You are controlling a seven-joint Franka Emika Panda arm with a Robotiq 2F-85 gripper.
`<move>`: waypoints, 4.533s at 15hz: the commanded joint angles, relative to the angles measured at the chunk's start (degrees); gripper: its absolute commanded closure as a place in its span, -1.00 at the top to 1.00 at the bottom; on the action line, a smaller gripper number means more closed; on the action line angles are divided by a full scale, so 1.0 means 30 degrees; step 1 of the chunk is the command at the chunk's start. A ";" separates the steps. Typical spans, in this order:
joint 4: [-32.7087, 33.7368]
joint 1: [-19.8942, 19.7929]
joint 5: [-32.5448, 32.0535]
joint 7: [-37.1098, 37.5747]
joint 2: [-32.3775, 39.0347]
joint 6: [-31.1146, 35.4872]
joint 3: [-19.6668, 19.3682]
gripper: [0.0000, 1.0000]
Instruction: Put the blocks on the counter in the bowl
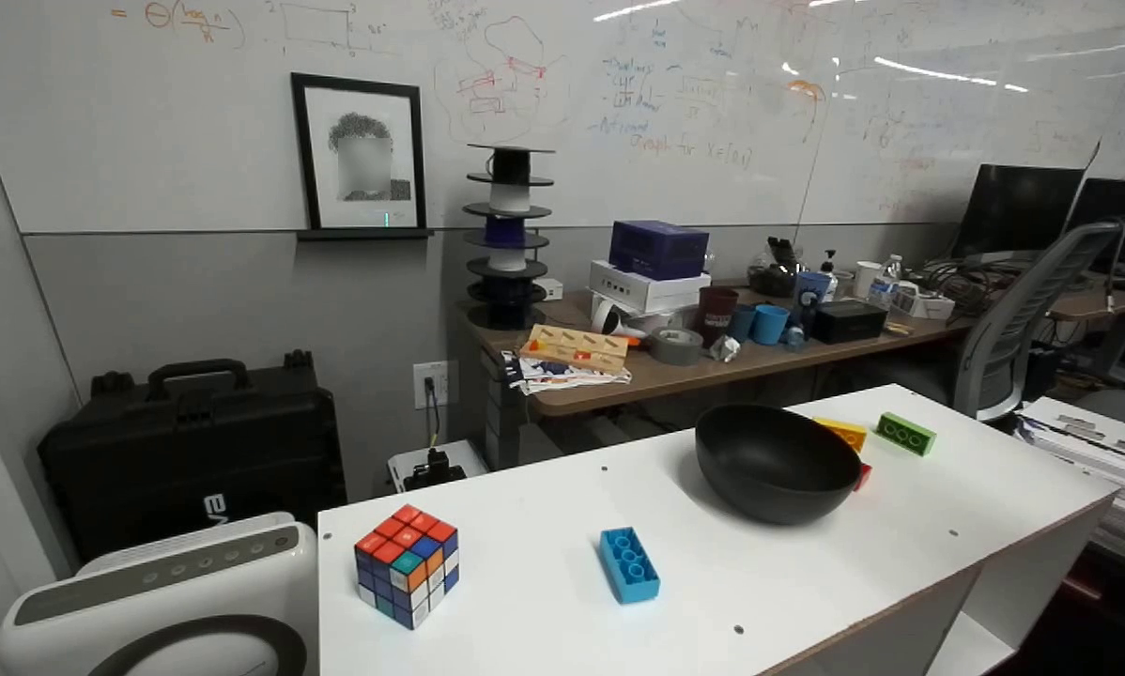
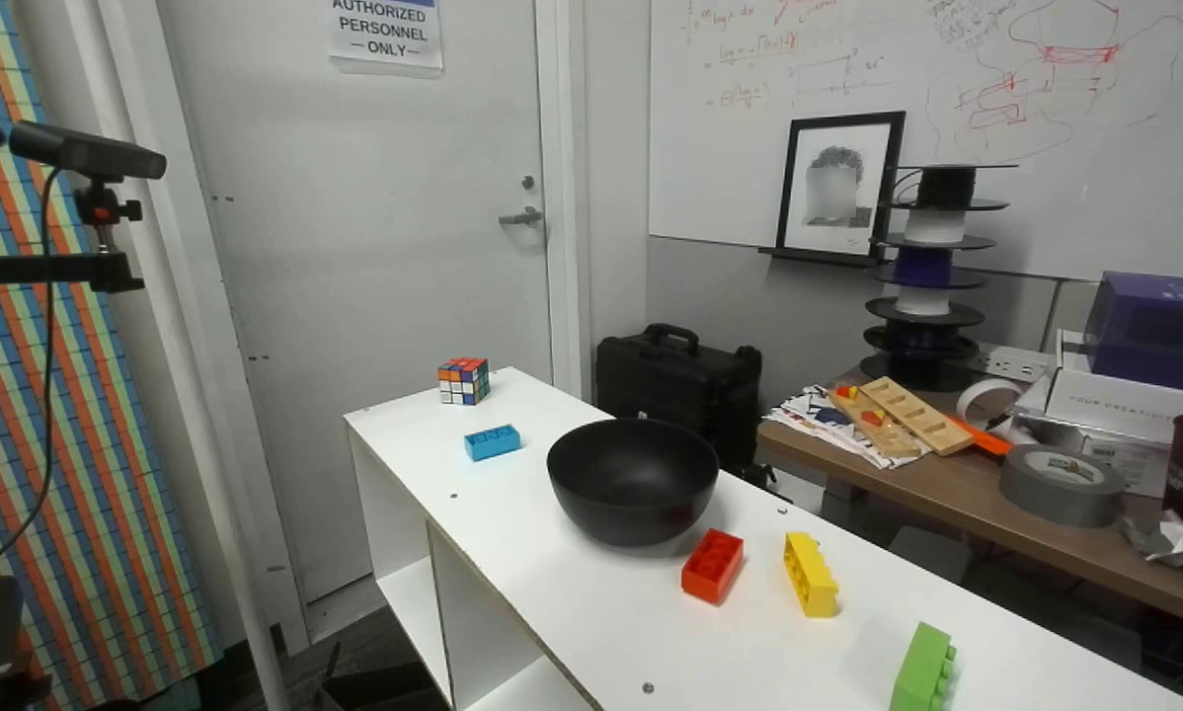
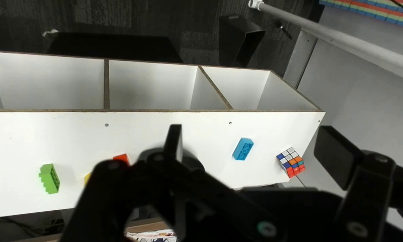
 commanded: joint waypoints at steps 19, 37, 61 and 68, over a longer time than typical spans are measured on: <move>0.9823 0.3505 0.0962 0.6557 2.5027 1.5717 0.6549 1.00; 2.0535 0.8273 -0.2314 1.1236 3.4667 1.4272 0.5266 1.00; 1.5027 0.5167 -0.1423 1.4118 2.6623 1.3630 0.5240 -0.72; 1.2958 0.2120 -0.0574 1.3512 2.4102 1.5171 0.4218 -0.76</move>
